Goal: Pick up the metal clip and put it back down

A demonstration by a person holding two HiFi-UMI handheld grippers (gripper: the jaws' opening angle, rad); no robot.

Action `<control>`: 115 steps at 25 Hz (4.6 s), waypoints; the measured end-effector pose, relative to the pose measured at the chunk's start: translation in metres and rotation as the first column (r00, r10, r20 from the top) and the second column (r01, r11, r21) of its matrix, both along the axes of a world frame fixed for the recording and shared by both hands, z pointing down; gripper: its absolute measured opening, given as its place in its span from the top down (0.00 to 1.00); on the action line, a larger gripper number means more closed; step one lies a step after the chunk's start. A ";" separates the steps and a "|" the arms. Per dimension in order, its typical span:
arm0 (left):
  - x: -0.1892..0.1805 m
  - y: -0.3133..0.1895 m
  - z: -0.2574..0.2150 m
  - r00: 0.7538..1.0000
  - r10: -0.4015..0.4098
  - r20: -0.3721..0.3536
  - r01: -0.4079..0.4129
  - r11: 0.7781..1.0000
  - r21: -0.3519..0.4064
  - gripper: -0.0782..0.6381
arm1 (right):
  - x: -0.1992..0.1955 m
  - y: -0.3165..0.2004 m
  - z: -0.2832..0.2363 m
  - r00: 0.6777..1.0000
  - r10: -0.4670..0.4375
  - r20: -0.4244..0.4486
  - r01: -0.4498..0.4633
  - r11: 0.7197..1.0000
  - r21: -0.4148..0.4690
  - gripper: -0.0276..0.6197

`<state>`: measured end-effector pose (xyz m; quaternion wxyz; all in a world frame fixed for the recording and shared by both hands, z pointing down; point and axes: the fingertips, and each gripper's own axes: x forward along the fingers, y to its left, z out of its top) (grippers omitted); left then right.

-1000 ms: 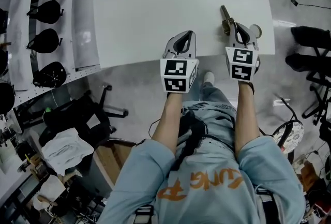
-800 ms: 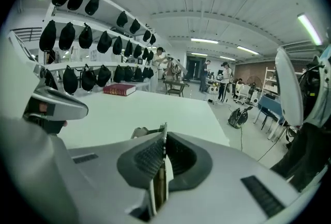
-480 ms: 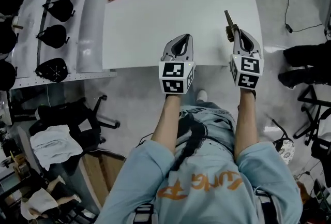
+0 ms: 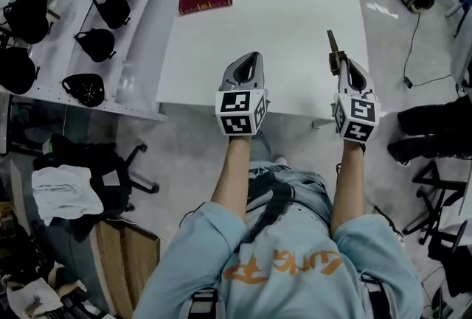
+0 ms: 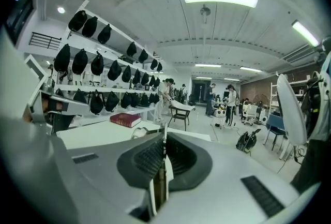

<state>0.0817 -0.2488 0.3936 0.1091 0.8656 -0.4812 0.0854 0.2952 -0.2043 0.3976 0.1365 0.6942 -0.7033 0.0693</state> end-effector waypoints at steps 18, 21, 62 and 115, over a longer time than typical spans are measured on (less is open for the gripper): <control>-0.072 -0.036 0.010 0.990 -0.139 0.006 0.139 0.990 -0.024 0.86 | -0.078 -0.073 0.007 0.986 -0.167 0.014 0.167 0.986 -0.015 0.91; -0.085 -0.047 0.014 0.988 -0.157 0.011 0.157 0.987 -0.038 0.86 | -0.092 -0.089 0.011 0.982 -0.187 0.016 0.188 0.982 -0.025 0.91; -0.163 -0.215 0.138 0.992 -0.124 -0.015 0.114 0.945 -0.306 0.86 | -0.214 -0.263 0.140 0.893 -0.314 -0.321 0.202 0.919 -0.339 0.91; -0.099 -0.083 0.058 0.990 -0.132 -0.058 0.123 0.982 -0.144 0.86 | -0.163 -0.119 0.072 0.949 -0.306 0.071 0.313 0.943 -0.117 0.86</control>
